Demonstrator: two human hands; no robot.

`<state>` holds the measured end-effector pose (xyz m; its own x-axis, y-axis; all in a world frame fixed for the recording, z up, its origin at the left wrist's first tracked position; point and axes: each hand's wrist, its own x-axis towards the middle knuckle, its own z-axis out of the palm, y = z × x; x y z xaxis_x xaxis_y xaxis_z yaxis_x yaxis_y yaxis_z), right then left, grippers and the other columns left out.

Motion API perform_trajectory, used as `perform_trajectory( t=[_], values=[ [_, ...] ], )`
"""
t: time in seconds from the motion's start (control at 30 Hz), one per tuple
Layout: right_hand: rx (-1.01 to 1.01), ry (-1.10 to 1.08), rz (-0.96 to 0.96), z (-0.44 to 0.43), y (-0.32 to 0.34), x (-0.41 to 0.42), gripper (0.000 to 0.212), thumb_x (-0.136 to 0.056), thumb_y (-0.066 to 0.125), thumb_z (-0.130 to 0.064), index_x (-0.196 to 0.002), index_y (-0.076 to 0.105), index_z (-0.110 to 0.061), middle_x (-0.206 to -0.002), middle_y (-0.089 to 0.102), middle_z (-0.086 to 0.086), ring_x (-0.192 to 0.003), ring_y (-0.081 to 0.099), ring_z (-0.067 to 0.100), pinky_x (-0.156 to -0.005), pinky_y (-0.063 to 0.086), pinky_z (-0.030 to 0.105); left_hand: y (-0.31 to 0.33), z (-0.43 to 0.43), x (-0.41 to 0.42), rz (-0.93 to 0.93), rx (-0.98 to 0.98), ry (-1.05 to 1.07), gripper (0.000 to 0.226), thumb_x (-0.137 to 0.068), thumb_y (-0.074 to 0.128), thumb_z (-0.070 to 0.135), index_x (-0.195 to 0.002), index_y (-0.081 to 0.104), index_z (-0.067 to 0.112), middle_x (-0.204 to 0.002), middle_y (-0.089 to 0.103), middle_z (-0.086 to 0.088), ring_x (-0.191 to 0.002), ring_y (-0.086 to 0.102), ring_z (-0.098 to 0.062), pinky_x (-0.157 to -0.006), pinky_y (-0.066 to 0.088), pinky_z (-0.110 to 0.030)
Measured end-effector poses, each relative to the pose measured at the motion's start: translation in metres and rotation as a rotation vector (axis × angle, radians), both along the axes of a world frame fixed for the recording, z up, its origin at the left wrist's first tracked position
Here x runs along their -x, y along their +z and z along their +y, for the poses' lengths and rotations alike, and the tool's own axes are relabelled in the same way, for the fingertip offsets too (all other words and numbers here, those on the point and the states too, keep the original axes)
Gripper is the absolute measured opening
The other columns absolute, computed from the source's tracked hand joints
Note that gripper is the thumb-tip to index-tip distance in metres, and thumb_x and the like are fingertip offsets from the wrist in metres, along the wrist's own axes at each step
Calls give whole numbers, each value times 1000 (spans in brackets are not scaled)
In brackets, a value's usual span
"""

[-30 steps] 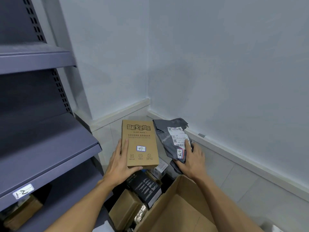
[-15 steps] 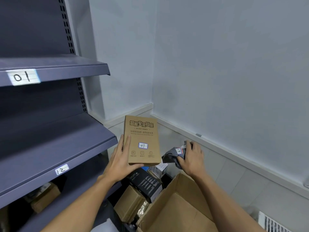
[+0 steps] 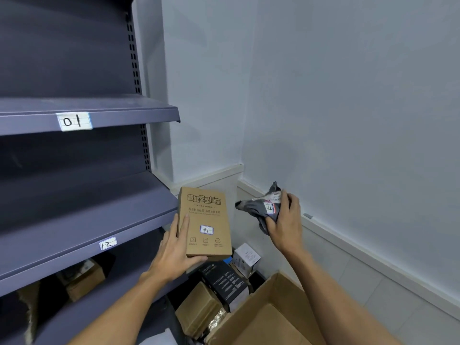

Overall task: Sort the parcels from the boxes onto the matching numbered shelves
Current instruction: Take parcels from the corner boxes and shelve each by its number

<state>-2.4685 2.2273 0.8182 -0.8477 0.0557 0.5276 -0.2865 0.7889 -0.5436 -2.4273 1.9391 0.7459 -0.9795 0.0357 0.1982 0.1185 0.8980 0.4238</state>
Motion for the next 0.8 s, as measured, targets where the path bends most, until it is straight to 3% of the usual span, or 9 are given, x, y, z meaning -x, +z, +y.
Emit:
perform_trajectory(
  t=[0.13,0.3,0.4,0.6,0.8],
  values=[
    [21,120,8,-6,0,-2,82,-86,71,-16,-155,27,-4,-146,31,13,-130,41,29,-103,44,39,1,17,-7,-5,-108,34,132,-75,71,68,-150,-29,28,-164,-18,-10,-151,0,-38,-122,18,-54],
    [27,219,-60,5,-10,-17,89,-86,77,-32,-154,26,-8,-137,34,7,-110,42,11,-89,39,20,4,22,-13,92,-219,76,133,-67,64,76,-156,-21,25,-165,-16,-5,-152,1,-34,-122,16,-53],
    [56,244,-126,9,-17,-22,101,-79,83,-38,-156,23,-13,-131,37,5,-106,38,6,-87,38,19,5,28,-16,102,-219,76,132,-70,72,68,-155,-21,26,-165,-16,-4,-152,2,-34,-121,18,-54],
    [77,220,-234,11,-29,-33,99,-80,82,-26,-156,20,-15,-129,38,6,-110,44,12,-89,39,20,9,41,-20,93,-205,64,133,-67,67,73,-155,-21,25,-165,-15,-7,-152,5,-36,-121,20,-55],
    [49,87,-280,17,-32,-33,72,-78,77,-4,-142,44,-7,-126,43,7,-104,49,18,-76,42,23,5,42,-21,92,-151,24,130,-65,59,80,-150,-28,32,-166,-16,-8,-152,1,-36,-120,19,-55]
  ],
)
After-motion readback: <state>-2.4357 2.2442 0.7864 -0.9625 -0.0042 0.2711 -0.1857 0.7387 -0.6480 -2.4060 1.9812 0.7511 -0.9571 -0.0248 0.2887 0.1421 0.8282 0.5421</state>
